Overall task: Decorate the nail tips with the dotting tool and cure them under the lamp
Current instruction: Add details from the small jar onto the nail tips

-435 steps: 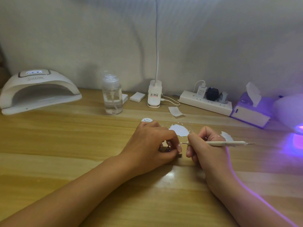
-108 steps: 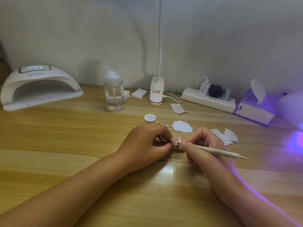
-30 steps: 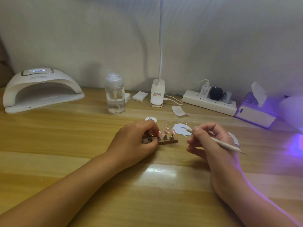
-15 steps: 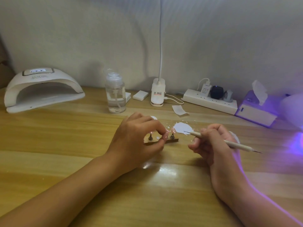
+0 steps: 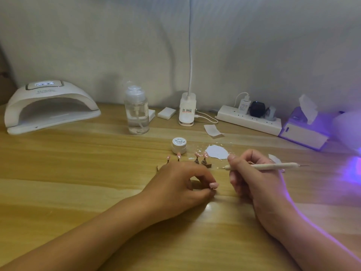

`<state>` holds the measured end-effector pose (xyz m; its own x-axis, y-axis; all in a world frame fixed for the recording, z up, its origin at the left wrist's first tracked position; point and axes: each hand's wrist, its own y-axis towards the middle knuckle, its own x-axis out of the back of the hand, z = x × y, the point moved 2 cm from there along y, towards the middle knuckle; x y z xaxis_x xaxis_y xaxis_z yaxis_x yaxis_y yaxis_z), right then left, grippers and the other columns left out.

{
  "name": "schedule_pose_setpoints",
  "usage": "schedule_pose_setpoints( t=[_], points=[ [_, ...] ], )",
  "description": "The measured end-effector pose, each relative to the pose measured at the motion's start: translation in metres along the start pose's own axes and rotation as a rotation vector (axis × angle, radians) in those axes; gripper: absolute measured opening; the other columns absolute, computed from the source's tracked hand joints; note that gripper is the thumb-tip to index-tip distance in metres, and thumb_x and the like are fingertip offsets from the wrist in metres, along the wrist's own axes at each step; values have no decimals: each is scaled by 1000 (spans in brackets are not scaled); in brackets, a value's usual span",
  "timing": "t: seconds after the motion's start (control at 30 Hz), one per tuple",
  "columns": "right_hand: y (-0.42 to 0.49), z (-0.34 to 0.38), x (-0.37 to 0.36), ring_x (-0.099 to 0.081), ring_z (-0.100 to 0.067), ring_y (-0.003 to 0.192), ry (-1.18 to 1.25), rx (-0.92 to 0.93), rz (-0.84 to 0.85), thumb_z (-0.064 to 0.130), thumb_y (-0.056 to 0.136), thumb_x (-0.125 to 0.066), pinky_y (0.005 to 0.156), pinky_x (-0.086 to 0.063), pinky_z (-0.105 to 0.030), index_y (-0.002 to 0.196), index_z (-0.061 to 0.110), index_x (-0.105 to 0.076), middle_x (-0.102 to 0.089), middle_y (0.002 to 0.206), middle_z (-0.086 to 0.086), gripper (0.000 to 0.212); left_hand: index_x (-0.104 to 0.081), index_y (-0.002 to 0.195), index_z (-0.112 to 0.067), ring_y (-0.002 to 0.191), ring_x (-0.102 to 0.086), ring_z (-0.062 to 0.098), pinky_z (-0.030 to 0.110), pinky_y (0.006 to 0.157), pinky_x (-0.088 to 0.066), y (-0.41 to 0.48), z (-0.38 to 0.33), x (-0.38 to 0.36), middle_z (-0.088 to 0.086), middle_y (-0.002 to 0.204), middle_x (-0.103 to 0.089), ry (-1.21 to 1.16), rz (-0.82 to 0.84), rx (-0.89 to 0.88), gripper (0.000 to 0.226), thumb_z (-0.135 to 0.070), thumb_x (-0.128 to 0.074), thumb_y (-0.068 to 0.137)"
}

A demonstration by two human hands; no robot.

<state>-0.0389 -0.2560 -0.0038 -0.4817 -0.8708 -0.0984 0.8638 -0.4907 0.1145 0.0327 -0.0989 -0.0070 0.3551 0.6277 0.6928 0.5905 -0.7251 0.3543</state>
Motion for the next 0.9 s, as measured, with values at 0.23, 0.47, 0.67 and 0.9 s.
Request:
schedule_pose_setpoints(
  t=[0.23,0.47,0.67,0.9],
  points=[
    [2,-5,-5,-38,-10,37,-203,11,72,21,63,-59,37,-30,-18,52,23,-46,-49,40,-5,18,-73,81,-35,54,-49,-14,7,56,-34,5,3,-1,-37,62,-55,-36,34,33,5,-33,-78,82],
    [4,-9,-5,-41,-10,36,-243,21,88,21,61,-59,38,-32,-15,52,22,-44,-50,40,-7,17,-62,75,-51,58,-52,-12,-8,68,-25,5,1,1,-41,61,-53,-8,61,32,22,-36,-77,82],
    [5,-10,-6,-42,-11,37,-255,25,100,20,61,-58,38,-34,-18,53,22,-45,-51,40,-7,15,-65,77,-49,54,-50,-8,3,60,-34,6,3,0,-39,64,-55,-29,71,29,18,-37,-76,83],
    [4,-6,-1,-36,-9,35,-120,61,7,12,72,-61,35,-29,-17,49,23,-43,-47,38,-4,31,-63,78,-51,53,-50,-5,6,65,-31,6,2,0,-41,61,-53,-24,86,48,19,-38,-76,83]
  ],
)
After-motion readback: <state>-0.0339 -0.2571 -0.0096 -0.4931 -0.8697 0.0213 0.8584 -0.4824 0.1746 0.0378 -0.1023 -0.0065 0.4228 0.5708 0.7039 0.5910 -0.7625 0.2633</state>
